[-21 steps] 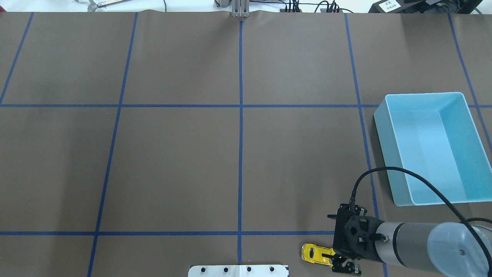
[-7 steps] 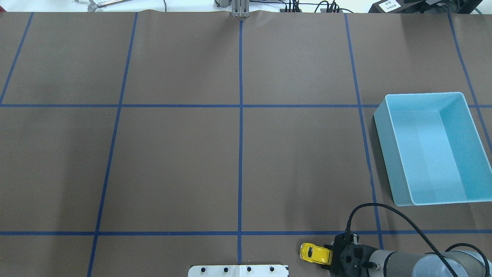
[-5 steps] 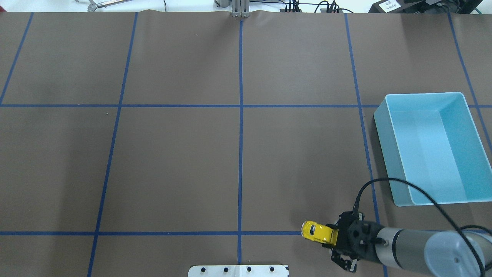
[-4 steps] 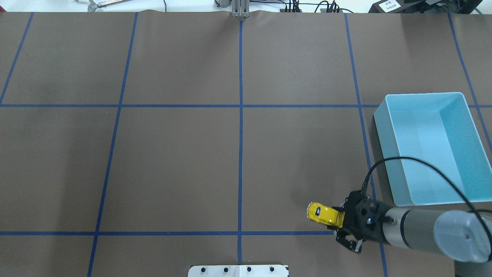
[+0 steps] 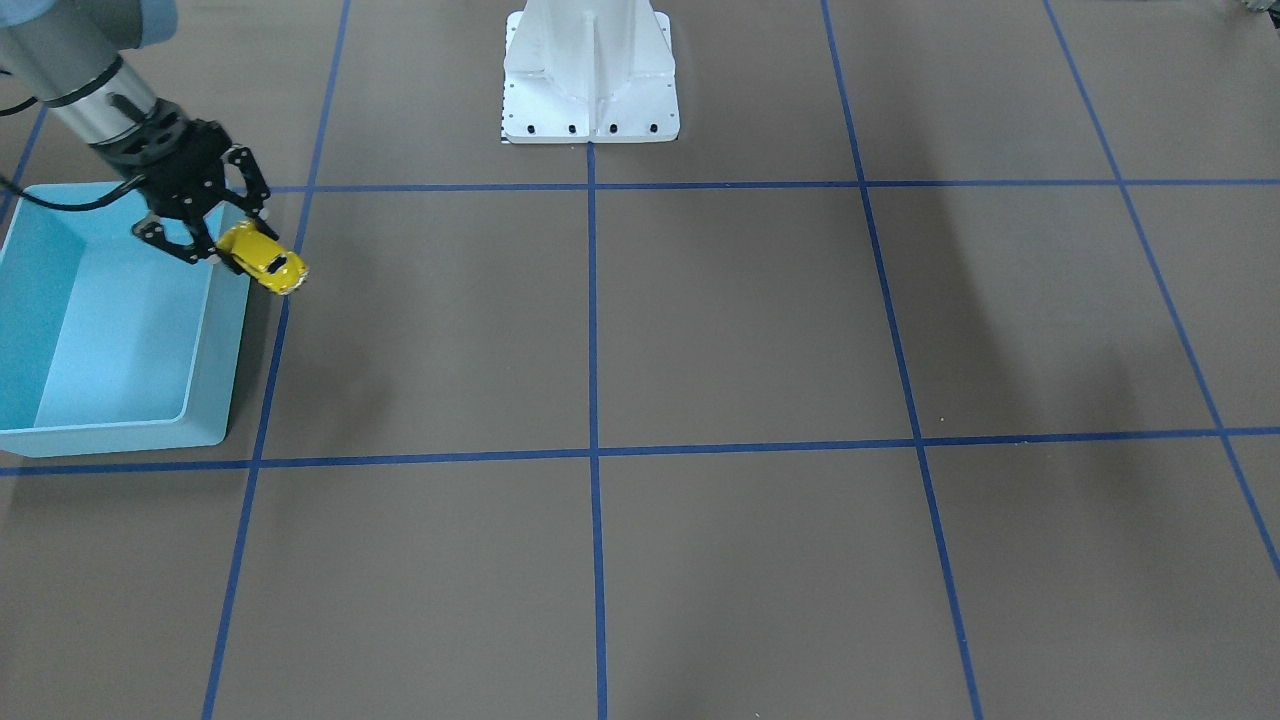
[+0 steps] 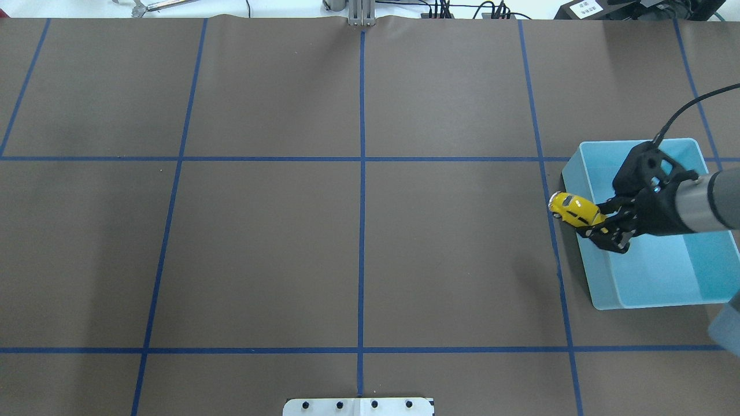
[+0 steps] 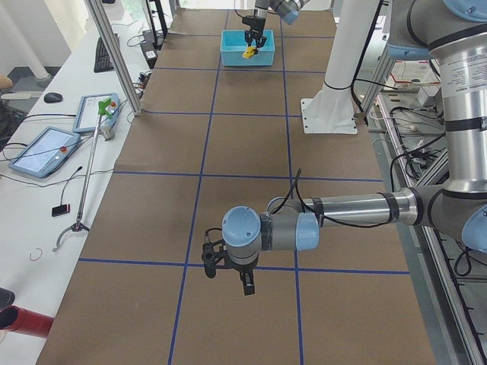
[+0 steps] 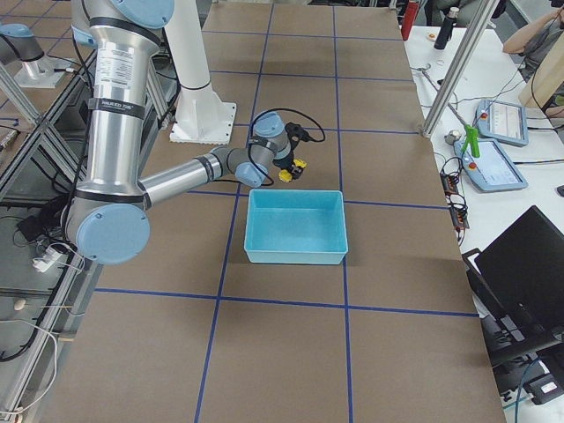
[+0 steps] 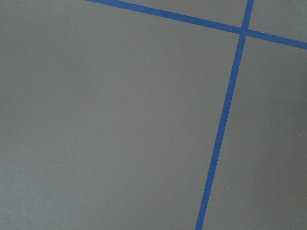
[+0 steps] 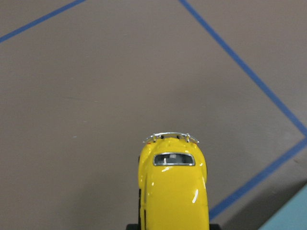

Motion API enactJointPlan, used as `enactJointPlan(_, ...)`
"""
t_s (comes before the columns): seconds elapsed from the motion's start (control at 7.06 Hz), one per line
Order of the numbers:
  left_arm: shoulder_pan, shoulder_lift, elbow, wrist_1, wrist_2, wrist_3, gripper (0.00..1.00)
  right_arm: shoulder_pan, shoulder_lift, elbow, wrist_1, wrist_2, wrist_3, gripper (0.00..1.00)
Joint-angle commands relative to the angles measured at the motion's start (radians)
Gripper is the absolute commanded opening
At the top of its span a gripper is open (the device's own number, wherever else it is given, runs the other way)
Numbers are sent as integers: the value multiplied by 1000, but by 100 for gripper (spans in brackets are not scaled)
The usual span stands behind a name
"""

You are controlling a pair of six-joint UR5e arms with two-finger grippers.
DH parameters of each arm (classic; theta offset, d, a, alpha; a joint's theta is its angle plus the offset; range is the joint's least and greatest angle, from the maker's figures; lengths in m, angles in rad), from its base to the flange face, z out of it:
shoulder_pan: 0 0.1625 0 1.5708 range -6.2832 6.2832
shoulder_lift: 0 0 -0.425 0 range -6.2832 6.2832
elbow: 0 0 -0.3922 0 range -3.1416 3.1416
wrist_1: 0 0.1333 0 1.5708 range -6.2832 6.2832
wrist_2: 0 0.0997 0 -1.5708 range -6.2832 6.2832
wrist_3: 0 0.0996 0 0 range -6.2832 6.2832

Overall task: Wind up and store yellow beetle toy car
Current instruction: 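Lower the car into the box and open the right gripper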

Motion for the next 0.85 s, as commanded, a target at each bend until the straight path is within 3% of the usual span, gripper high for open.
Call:
enactJointPlan(0.0,0,-1,3,-2,0,0,100,166,-32,-41,-1,74,-100,0)
enactJointPlan(0.28,0,-1,4,-3,0,0,100,255,-118,-71,13,96,-102,0)
enactJointPlan(0.43,0,-1,4,-3,0,0,100,279,-100,-128,31,139,-102,99)
enactJointPlan(0.71,0,-3,4,-3,0,0,100,308,-76,-147,45,141,-84,100)
